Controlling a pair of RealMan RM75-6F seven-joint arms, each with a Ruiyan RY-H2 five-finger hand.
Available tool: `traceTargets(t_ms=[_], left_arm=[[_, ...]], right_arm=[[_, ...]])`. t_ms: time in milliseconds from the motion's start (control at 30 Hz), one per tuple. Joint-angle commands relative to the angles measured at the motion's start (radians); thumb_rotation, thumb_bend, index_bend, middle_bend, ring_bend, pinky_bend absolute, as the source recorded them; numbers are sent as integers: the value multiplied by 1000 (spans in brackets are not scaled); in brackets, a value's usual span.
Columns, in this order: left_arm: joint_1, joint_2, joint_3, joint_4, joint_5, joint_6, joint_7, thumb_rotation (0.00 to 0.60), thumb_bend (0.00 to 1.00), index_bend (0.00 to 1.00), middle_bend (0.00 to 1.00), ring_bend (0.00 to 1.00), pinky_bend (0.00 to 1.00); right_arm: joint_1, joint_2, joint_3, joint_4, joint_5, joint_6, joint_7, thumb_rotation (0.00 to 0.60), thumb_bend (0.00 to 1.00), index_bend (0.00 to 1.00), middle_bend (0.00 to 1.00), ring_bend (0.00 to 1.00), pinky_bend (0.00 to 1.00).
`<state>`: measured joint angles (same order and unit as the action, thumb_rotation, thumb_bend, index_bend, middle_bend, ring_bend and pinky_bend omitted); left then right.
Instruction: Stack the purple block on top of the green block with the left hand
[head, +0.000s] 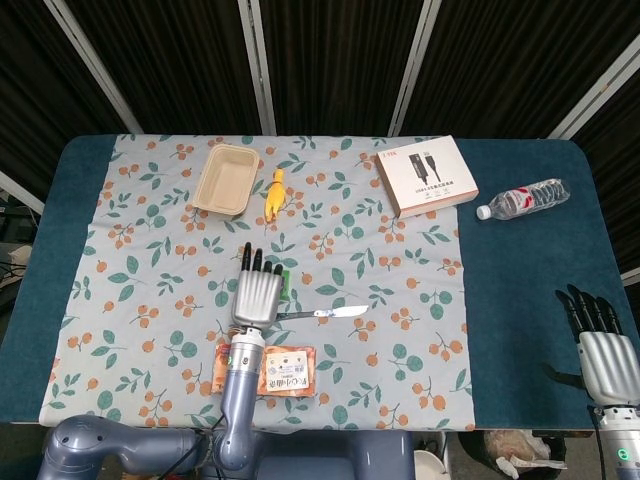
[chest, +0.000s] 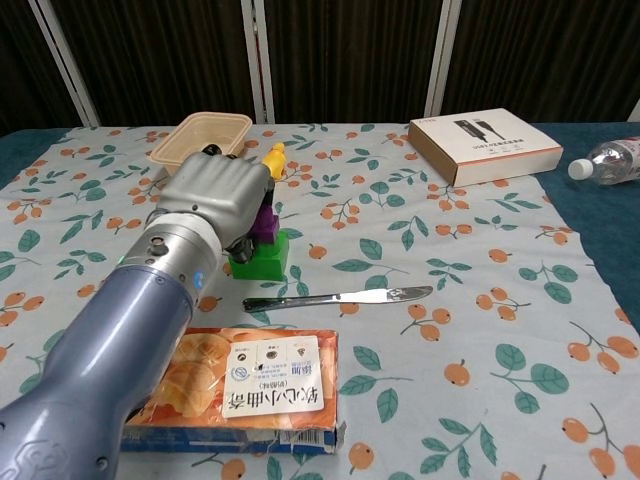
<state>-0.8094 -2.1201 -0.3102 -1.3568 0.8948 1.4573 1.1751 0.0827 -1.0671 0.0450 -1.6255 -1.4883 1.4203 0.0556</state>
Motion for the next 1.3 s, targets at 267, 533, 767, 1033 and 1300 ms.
traceTargets(t_ms=[267, 533, 767, 1033, 1300], left_arm=[[4, -16, 4, 27, 3, -3, 0, 600, 471, 404, 370, 136, 51], [7, -26, 4, 56, 6, -15, -8, 600, 471, 404, 370, 135, 50], [8, -34, 4, 81, 13, -23, -15, 600, 470, 403, 369, 136, 51], [12, -43, 6, 106, 21, -33, -23, 600, 471, 403, 367, 136, 50], [20, -49, 6, 128, 25, -40, -34, 600, 470, 403, 367, 136, 50]], right_arm=[[-3, 2, 1, 2, 0, 7, 9, 600, 82, 83, 9, 0, 0], [-3, 3, 0, 2, 0, 6, 9, 600, 82, 83, 9, 0, 0], [-2, 2, 1, 6, 6, -1, 10, 600, 81, 83, 9, 0, 0], [-2, 4, 2, 4, 12, -3, 11, 600, 81, 83, 9, 0, 0], [0, 5, 2, 3, 13, -8, 8, 600, 82, 83, 9, 0, 0]])
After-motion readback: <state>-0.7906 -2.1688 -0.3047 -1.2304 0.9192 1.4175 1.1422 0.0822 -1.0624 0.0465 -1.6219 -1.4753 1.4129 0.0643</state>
